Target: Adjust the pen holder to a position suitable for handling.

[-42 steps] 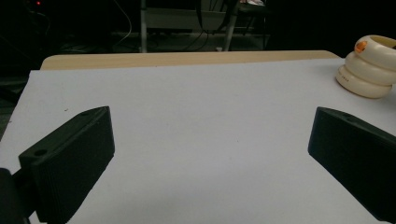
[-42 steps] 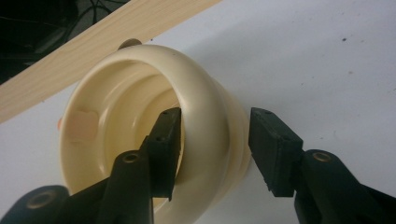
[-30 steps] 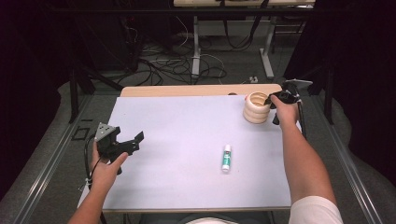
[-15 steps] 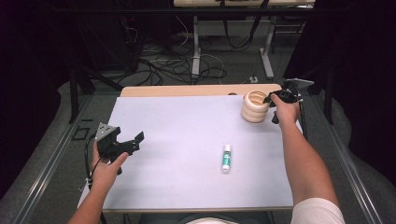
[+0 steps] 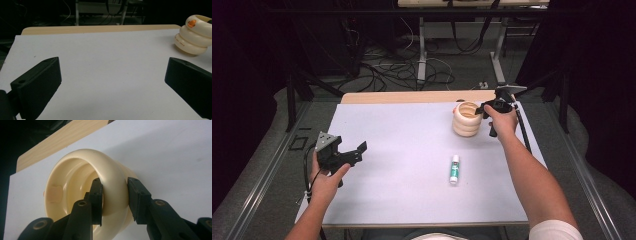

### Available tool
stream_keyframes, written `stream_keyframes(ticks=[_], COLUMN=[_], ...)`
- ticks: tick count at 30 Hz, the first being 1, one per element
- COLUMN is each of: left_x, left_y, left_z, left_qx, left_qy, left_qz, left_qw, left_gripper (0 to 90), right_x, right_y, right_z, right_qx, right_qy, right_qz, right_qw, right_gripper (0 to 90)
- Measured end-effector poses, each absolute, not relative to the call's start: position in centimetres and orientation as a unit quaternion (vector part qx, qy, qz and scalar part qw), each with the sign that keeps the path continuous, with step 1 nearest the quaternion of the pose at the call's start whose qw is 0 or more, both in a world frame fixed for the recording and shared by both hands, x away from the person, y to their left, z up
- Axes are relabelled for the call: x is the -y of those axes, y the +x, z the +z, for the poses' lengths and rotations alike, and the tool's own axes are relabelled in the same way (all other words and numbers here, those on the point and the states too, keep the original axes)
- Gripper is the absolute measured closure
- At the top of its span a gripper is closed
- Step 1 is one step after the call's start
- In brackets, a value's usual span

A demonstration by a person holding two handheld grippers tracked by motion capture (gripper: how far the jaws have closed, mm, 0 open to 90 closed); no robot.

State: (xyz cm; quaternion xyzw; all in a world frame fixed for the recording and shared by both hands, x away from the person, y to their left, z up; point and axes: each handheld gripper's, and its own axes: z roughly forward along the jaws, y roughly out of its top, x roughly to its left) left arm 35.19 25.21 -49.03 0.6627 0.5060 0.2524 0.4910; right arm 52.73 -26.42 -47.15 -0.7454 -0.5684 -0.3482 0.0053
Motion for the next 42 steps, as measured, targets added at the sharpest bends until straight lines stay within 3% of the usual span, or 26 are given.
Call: stream_keyframes(ticks=[26, 42], left_x=[-25.0, -24.9], left_y=[35.2, 35.2], left_z=[-49.1, -49.1], left_qx=[-0.5, -0.5], left_qy=[0.668, 0.668], left_qz=[0.253, 0.252], left_qw=[0.488, 0.49], left_gripper=[0.9, 0.9], right_x=[15.9, 13.9], right_y=[49.9, 49.2], right_z=[-47.5, -48.1], right_qx=[0.675, 0.692], right_qy=[-0.654, -0.643], right_qz=[-0.335, -0.316], right_qw=[0.063, 0.084], right_gripper=[66.9, 66.4])
